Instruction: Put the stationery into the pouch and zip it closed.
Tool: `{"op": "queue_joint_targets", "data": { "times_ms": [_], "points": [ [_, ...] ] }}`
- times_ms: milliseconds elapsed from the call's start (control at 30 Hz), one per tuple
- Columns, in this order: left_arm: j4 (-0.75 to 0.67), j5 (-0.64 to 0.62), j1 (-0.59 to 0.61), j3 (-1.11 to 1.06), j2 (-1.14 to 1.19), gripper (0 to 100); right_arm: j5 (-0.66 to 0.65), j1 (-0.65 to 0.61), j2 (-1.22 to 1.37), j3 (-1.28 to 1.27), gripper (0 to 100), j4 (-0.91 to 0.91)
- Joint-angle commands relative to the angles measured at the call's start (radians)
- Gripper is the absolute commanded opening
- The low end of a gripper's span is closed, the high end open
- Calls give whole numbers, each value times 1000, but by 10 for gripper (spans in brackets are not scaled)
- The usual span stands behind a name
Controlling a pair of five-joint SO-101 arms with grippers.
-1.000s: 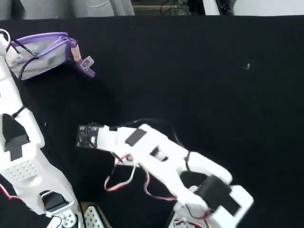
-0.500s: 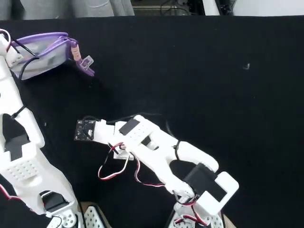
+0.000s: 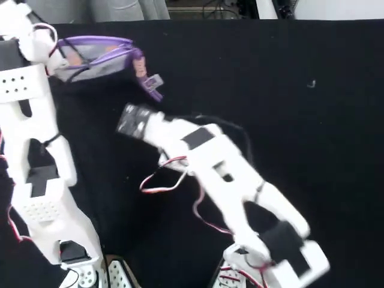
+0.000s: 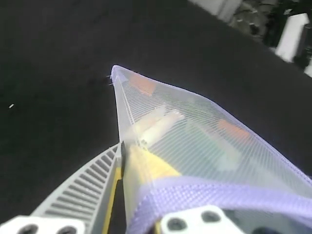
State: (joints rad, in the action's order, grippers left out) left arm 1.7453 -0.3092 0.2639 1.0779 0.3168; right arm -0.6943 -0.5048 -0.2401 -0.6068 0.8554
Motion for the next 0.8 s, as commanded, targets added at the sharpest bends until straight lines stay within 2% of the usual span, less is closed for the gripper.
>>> {"op": "queue_joint_targets", "data": {
  "times_ms": [0, 233, 467, 767],
  "points": [
    [15, -2, -91, 99, -72, 28, 84, 109, -211, 54, 18, 0],
    [15, -3, -214, 30, -72, 28, 193, 252, -549, 48, 18, -60],
    [15, -5, -323, -39, -74, 28, 299, 255, -782, 48, 17, -181],
    [17, -18, -423, -143, -83, 28, 545, 255, -878, 47, 11, -350]
  ]
}}
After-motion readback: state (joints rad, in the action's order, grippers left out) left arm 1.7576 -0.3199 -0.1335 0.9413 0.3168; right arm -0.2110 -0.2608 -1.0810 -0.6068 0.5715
